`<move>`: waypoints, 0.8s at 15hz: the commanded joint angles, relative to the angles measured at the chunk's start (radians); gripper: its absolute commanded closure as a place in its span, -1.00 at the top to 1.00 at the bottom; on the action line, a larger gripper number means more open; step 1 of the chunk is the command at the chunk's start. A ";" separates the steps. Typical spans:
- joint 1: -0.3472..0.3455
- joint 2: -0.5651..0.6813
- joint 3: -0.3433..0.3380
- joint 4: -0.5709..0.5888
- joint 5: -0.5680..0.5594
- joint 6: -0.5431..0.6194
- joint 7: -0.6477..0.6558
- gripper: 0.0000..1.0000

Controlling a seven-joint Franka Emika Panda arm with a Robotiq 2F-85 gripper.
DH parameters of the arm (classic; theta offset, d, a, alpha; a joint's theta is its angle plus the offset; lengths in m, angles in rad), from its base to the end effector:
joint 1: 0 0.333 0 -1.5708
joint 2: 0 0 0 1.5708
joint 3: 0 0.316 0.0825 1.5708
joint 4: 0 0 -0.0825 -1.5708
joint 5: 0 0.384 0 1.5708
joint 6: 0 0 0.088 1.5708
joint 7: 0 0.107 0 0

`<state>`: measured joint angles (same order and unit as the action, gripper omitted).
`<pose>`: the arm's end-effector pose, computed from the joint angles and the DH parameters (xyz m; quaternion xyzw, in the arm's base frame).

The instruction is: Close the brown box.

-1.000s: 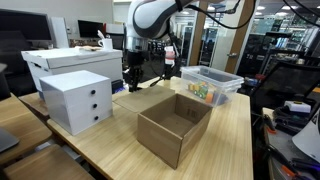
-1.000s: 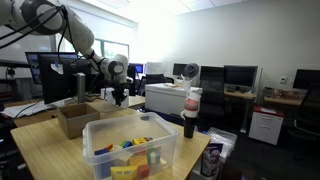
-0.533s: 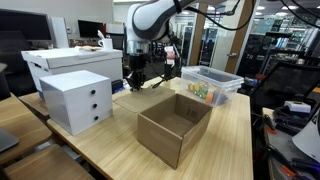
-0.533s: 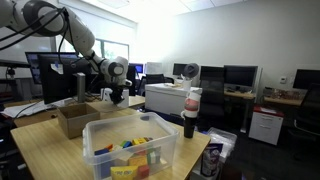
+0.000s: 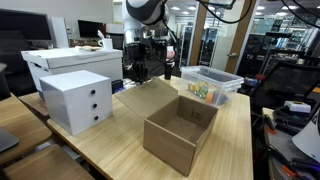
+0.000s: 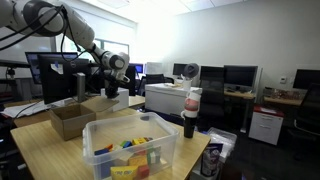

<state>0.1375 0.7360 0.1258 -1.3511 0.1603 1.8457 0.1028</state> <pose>0.6857 0.1794 0.2740 -0.9854 -0.0375 0.1368 0.0942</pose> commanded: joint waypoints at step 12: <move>0.058 -0.145 -0.001 -0.034 0.049 -0.132 0.202 -0.97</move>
<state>0.1894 0.6732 0.1299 -1.2956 0.1759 1.7182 0.2579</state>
